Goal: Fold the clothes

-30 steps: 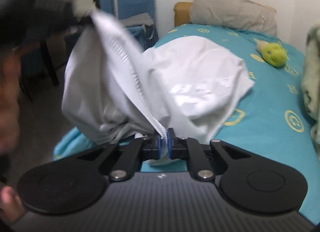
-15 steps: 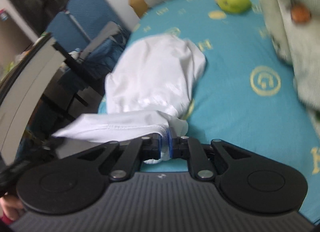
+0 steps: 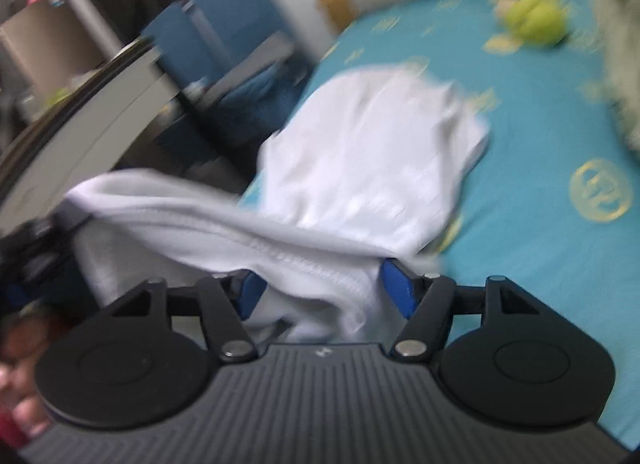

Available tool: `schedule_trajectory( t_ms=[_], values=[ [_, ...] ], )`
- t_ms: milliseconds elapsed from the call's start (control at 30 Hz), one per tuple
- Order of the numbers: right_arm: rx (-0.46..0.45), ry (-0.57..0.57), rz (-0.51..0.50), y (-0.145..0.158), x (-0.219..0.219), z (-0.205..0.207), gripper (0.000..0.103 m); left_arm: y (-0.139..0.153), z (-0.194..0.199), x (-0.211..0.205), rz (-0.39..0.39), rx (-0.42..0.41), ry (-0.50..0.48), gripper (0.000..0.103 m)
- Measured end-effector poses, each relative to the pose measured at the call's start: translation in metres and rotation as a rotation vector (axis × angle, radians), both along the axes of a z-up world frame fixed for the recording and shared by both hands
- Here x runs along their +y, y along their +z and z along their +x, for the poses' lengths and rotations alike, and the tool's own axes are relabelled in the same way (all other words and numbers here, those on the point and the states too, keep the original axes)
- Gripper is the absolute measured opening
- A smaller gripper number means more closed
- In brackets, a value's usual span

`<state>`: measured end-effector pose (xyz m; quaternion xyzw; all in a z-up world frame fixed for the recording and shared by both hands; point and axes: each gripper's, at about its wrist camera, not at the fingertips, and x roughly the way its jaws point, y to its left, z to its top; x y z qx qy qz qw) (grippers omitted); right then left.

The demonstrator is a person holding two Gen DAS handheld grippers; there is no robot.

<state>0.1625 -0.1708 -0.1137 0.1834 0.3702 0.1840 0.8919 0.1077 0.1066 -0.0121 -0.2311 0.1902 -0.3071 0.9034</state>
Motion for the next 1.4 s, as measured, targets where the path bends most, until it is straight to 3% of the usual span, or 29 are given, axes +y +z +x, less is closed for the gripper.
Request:
schedule_trajectory(
  t_ms=[133,200,333,400,467,533,600,633,733,933,1067,1133,1200,1300,1400],
  values=[
    [0.025,-0.18,0.046,-0.002,-0.025,0.001,0.067,0.007,-0.018,-0.005,-0.057,-0.116,-0.035,0.001],
    [0.082,-0.249,0.086,-0.01,-0.042,0.004,0.089,0.012,-0.026,-0.009,-0.081,-0.153,-0.055,0.0],
    [0.245,-0.174,0.059,-0.029,-0.05,0.012,0.088,0.016,-0.035,-0.013,-0.069,-0.184,-0.049,0.0],
    [0.211,-0.19,0.024,-0.023,-0.05,0.006,0.087,0.015,-0.036,-0.009,-0.073,-0.175,-0.026,0.0],
    [0.118,-0.213,-0.028,-0.008,-0.049,-0.003,0.078,0.015,-0.036,-0.005,-0.068,-0.164,0.003,0.0],
    [-0.037,-0.21,-0.086,0.014,-0.042,-0.017,0.032,0.014,-0.035,-0.002,-0.051,-0.154,0.032,0.0],
    [-0.125,-0.168,-0.088,0.027,-0.035,-0.025,0.008,0.012,-0.033,0.004,-0.033,-0.126,0.074,0.001],
    [-0.167,-0.146,-0.088,0.034,-0.032,-0.03,0.006,0.011,-0.03,0.007,-0.024,-0.105,0.099,0.001],
    [-0.176,-0.095,-0.036,0.034,-0.031,-0.03,0.006,0.0,-0.015,0.016,0.006,-0.016,0.175,0.001],
    [-0.123,-0.042,0.06,0.035,-0.025,-0.026,0.006,-0.027,0.013,0.024,0.17,0.166,0.232,0.002],
    [-0.086,-0.007,0.124,0.035,-0.02,-0.023,0.006,-0.046,0.022,0.013,0.284,0.228,0.234,0.017],
    [-0.068,0.003,0.156,0.034,-0.02,-0.023,0.006,-0.049,0.023,0.002,0.341,0.226,0.227,0.031],
    [-0.053,0.004,0.18,0.033,-0.023,-0.022,0.006,-0.048,0.019,-0.011,0.409,0.198,0.221,0.061],
    [-0.047,0.016,0.206,0.031,-0.025,-0.023,0.006,-0.049,0.01,-0.038,0.534,0.114,0.218,0.072],
    [-0.054,0.033,0.219,0.032,-0.024,-0.027,0.006,-0.054,0.008,-0.059,0.609,0.06,0.271,0.073]
  ],
)
